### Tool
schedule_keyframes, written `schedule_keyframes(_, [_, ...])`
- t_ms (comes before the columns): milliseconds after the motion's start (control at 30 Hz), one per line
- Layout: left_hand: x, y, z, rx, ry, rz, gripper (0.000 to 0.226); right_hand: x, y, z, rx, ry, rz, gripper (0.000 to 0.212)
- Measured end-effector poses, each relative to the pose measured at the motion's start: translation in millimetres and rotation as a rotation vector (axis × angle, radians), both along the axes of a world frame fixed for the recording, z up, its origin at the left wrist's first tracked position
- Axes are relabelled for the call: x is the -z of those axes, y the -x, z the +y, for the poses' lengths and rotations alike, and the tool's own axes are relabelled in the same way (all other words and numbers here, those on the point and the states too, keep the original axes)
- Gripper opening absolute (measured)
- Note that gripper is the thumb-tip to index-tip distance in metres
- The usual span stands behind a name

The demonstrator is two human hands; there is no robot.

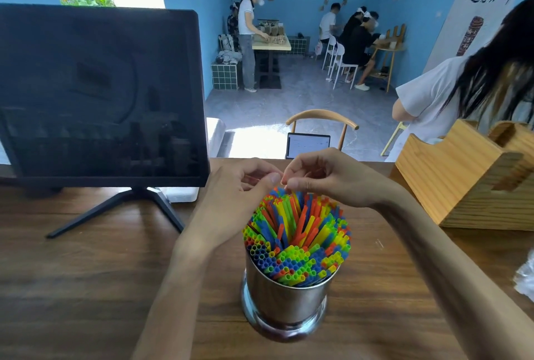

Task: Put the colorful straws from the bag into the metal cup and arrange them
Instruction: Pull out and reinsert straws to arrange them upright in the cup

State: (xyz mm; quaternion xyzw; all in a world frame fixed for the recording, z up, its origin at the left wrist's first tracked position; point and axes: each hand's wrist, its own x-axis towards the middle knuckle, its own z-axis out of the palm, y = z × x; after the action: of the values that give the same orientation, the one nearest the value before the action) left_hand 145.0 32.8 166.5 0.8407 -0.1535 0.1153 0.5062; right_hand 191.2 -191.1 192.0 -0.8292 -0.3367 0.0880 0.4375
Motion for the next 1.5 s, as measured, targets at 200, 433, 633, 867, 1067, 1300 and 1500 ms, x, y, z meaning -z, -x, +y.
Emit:
schedule_keyframes(200, [2,-2,3,-0.014,0.004,-0.01,0.009,0,-2,-3,-0.037,-0.021,0.071,0.02])
schedule_keyframes(433, [1,-2,5,-0.016,-0.005,-0.014,0.009,-6,-2,0,-0.052,0.073,0.067,0.027])
schedule_keyframes(633, [1,-1,4,0.0,-0.019,-0.009,0.009,-11,-2,4,-0.074,0.188,0.056,0.009])
schedule_keyframes(867, [0,0,4,0.013,-0.009,-0.021,0.01,-11,3,7,-0.064,0.174,0.012,0.006])
schedule_keyframes(1067, [1,0,5,-0.022,-0.044,-0.013,0.009,-14,2,10,-0.077,0.253,0.001,0.013])
schedule_keyframes(1300, [0,1,6,-0.026,-0.029,-0.008,0.008,-17,1,14,-0.077,0.281,-0.007,0.014])
schedule_keyframes(1500, [-2,1,7,-0.035,-0.028,-0.005,0.008,-23,-2,10,-0.07,0.252,-0.013,0.011])
